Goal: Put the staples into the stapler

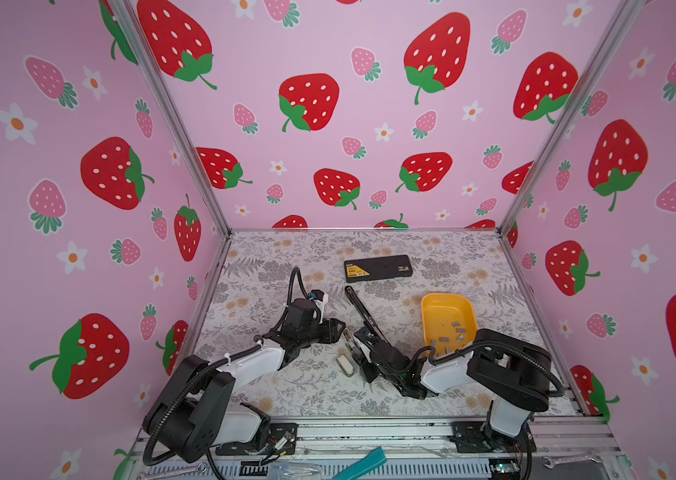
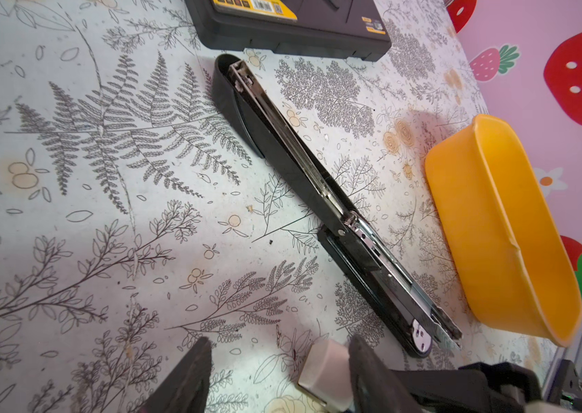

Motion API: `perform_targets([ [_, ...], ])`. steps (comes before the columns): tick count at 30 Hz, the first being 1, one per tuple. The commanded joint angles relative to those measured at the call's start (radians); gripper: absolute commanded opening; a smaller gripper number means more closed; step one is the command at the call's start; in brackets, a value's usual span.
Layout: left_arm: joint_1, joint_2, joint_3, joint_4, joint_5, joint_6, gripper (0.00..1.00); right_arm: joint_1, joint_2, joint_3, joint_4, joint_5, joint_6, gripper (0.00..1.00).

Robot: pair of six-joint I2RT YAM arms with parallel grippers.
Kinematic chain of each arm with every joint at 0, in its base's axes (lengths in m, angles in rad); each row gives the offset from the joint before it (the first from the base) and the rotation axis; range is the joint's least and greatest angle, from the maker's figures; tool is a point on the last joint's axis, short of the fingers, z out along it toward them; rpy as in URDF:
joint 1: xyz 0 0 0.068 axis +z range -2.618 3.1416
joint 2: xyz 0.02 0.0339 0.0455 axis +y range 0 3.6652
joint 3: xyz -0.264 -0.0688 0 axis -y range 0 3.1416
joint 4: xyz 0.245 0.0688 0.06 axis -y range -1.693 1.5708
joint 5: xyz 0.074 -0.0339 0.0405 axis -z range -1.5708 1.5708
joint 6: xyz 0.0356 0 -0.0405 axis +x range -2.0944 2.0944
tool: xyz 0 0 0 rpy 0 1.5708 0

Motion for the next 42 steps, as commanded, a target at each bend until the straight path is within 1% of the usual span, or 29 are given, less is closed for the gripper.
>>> perform_targets([
  [1, -0.002, -0.040, -0.029, -0.006, -0.042, -0.012, 0.62, 0.008, 0.022, -0.005, -0.039, -0.031, 0.021, 0.37],
  [7, 0.005, -0.125, -0.042, -0.036, -0.109, -0.046, 0.66, 0.009, 0.020, -0.018, -0.034, -0.035, 0.027, 0.37],
  [12, 0.009, -0.108, -0.040, -0.045, -0.126, -0.038, 0.67, 0.009, 0.019, -0.025, -0.025, -0.035, 0.027, 0.37],
  [19, 0.007, 0.016, -0.028, 0.025, -0.052, -0.040, 0.64, 0.009, 0.026, -0.029, -0.006, -0.049, 0.035, 0.37],
  [22, -0.001, 0.054, -0.010, 0.047, -0.005, -0.020, 0.62, 0.009, 0.032, -0.029, -0.004, -0.049, 0.038, 0.37],
  [25, -0.019, 0.079, 0.006, 0.062, 0.017, -0.001, 0.62, 0.009, 0.032, -0.030, -0.003, -0.044, 0.037, 0.37],
  [35, -0.035, 0.065, -0.051, 0.166, 0.050, 0.032, 0.61, 0.009, 0.047, -0.028, 0.002, -0.035, 0.037, 0.32],
  [40, -0.064, 0.038, -0.082, 0.180, 0.049, 0.059, 0.61, 0.009, 0.037, -0.029, 0.004, -0.036, 0.038, 0.32],
  [42, -0.084, 0.031, -0.091, 0.176, 0.038, 0.074, 0.61, 0.009, 0.024, -0.034, 0.004, -0.034, 0.040, 0.36],
])
